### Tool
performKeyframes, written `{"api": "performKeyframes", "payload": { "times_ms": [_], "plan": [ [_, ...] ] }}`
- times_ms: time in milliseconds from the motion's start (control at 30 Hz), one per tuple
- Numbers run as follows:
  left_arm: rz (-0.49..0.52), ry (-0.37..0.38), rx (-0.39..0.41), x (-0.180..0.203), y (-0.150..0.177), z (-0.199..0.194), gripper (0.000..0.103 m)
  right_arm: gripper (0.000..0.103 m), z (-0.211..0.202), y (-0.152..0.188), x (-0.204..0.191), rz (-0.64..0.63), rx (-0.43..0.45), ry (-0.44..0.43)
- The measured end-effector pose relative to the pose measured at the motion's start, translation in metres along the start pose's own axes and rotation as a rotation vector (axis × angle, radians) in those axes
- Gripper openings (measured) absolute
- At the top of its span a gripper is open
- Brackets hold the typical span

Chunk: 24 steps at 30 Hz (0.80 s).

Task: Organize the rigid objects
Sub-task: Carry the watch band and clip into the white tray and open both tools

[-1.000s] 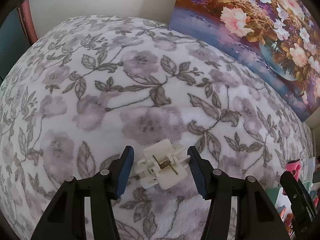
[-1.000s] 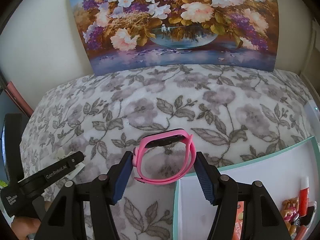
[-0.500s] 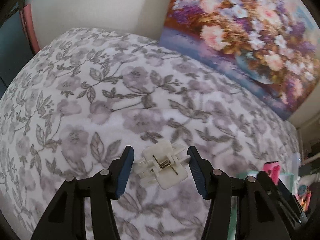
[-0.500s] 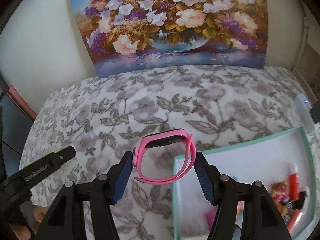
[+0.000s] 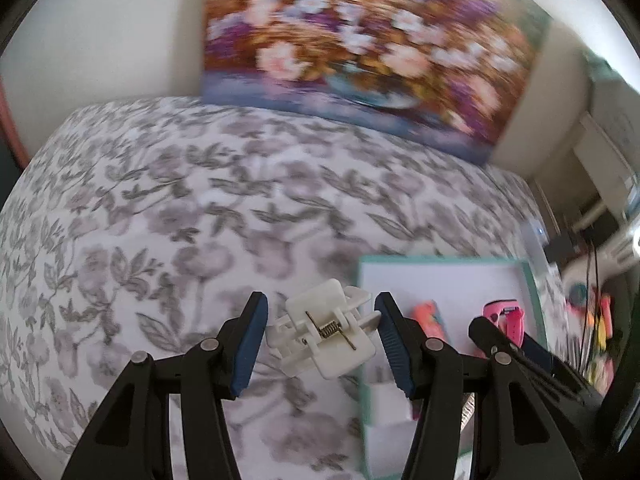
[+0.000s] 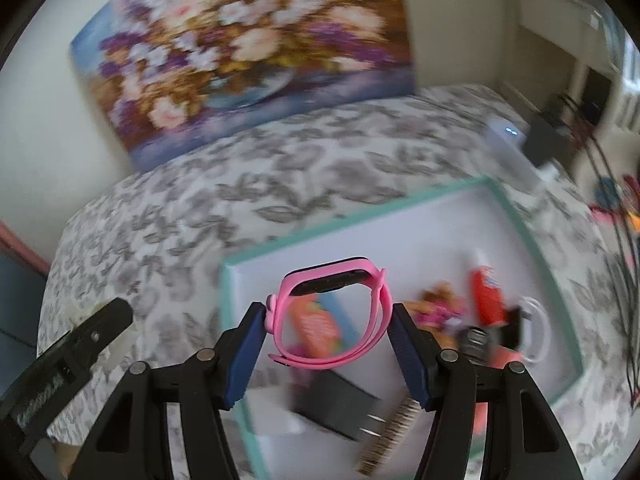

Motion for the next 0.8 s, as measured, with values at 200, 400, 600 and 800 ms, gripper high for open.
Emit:
{"api": "performKeyframes", "payload": {
  "times_ms": [200, 400, 600, 800],
  "plan": [
    [0.066, 0.038, -0.042, 0.047, 0.023, 0.006, 0.057, 0.065, -0.006, 0.001, 0.059, 0.07, 0.01, 0.072],
    [0.112, 0.067, -0.067, 0.079, 0.038, 0.011, 0.057, 0.065, -0.001, 0.005, 0.089, 0.113, -0.017, 0.08],
    [0.099, 0.064, -0.076, 0.081, 0.037, 0.03, 0.057, 0.065, 0.007, 0.01, 0.095, 0.124, -0.045, 0.058],
    [0.104, 0.064, -0.071, 0.083, 0.032, 0.044, 0.057, 0.065, 0.016, 0.012, 0.096, 0.115, -0.062, 0.067]
  ]
}}
Point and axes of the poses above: each gripper's, at about its wrist camera, not at the fingertips, and z roughly the way its jaws point, x to its right, y to its underside, the point moved 10 cm from there along z, roughly the way its jaws point, and after that the axes turned 4 degrees about z, right-handed, at the moved point
